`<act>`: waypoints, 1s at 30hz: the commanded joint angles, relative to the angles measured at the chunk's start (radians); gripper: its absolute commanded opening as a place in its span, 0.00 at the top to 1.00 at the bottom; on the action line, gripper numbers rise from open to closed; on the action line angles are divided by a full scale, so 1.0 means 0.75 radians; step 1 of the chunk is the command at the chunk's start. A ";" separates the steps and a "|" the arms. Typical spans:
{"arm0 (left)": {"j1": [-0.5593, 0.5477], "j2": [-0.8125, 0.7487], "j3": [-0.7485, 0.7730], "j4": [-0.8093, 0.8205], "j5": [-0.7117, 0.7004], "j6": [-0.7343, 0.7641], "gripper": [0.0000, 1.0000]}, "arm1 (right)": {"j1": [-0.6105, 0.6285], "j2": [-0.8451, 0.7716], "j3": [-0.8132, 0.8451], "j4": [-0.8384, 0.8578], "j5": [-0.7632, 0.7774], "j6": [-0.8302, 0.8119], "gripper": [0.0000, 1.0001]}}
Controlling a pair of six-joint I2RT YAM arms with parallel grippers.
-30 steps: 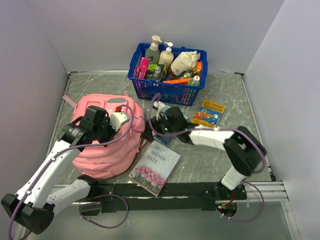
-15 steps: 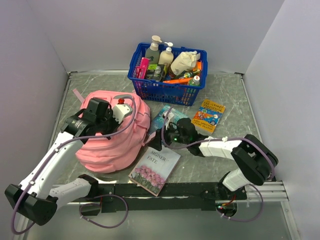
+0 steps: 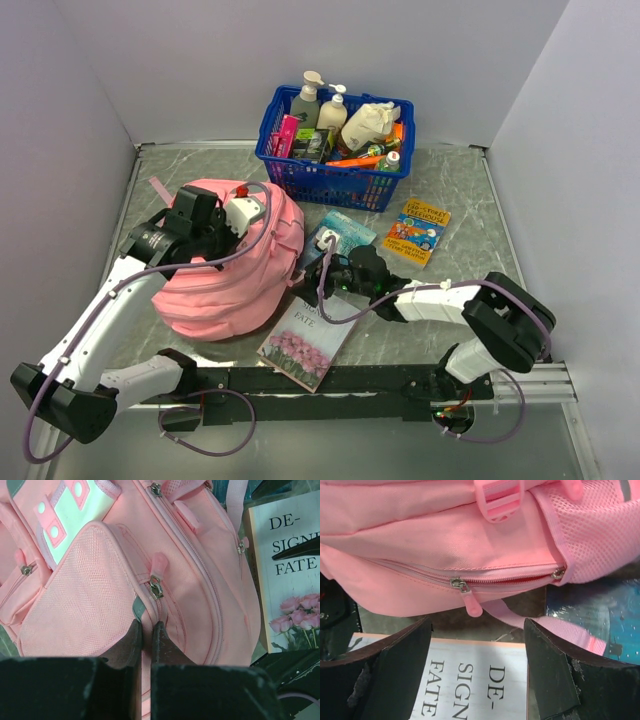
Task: Pack the student bag
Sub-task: Unzip the student bag at the center of the board.
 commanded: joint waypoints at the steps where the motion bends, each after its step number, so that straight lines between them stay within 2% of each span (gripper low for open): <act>1: -0.001 -0.032 0.125 0.168 0.023 0.009 0.99 | 0.014 0.062 0.051 0.111 0.020 -0.084 0.18; 15: 0.001 -0.024 0.125 0.175 0.027 -0.005 0.99 | 0.032 0.219 0.157 0.150 0.031 -0.035 0.28; 18: 0.001 -0.026 0.125 0.177 0.022 -0.005 0.99 | 0.032 0.235 0.159 0.154 0.020 -0.025 0.35; 21: 0.001 -0.024 0.129 0.179 0.018 -0.009 0.99 | 0.034 0.236 0.147 0.156 0.018 -0.013 0.48; 22: -0.001 -0.024 0.129 0.179 0.020 -0.013 0.99 | 0.032 0.236 0.145 0.154 0.016 -0.009 0.54; 27: -0.001 -0.014 0.136 0.195 0.023 -0.030 0.99 | 0.038 0.203 0.112 0.128 0.018 0.006 0.61; 30: -0.001 -0.004 0.133 0.205 0.016 -0.040 0.99 | 0.042 0.162 0.090 0.105 0.022 0.014 0.70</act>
